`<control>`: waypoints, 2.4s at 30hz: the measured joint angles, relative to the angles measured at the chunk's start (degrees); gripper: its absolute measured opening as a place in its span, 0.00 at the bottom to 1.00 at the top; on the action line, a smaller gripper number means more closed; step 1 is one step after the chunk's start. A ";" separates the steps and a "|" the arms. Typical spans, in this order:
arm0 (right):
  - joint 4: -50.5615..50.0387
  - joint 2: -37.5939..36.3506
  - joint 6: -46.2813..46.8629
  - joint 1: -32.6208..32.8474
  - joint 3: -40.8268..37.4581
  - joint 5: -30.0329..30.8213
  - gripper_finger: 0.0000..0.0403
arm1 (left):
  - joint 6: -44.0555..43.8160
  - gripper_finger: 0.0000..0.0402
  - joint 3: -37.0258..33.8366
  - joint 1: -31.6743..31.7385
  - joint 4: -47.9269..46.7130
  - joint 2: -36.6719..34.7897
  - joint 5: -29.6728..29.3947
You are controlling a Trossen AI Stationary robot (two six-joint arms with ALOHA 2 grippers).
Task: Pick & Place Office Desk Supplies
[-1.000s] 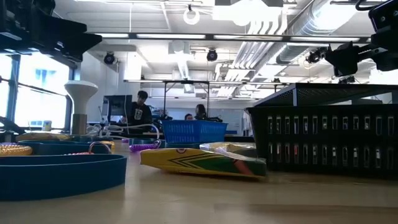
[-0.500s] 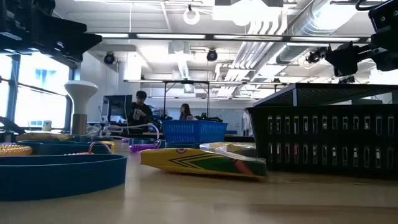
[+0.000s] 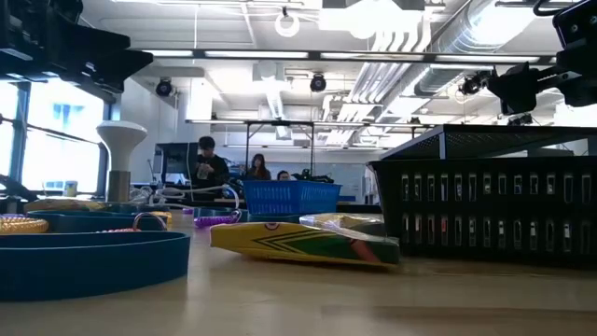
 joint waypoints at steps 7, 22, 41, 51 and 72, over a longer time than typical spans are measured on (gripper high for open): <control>0.00 0.00 0.01 -0.01 -0.01 -0.02 0.85 | 0.00 0.59 -0.01 0.00 -0.01 0.00 0.00; 0.00 -0.01 0.01 0.00 0.01 -0.01 0.85 | 0.00 0.59 0.02 0.00 -0.01 0.00 -0.01; 0.00 0.00 -0.01 0.00 0.01 -0.01 0.85 | 0.00 0.59 0.02 0.02 -0.01 0.00 -0.02; 0.00 0.00 0.01 0.00 0.01 0.00 0.85 | 0.00 0.59 0.01 0.00 0.00 0.00 0.00; 0.39 -0.01 -1.52 0.00 0.00 1.36 0.85 | 0.00 0.59 0.02 0.01 0.01 0.00 -0.02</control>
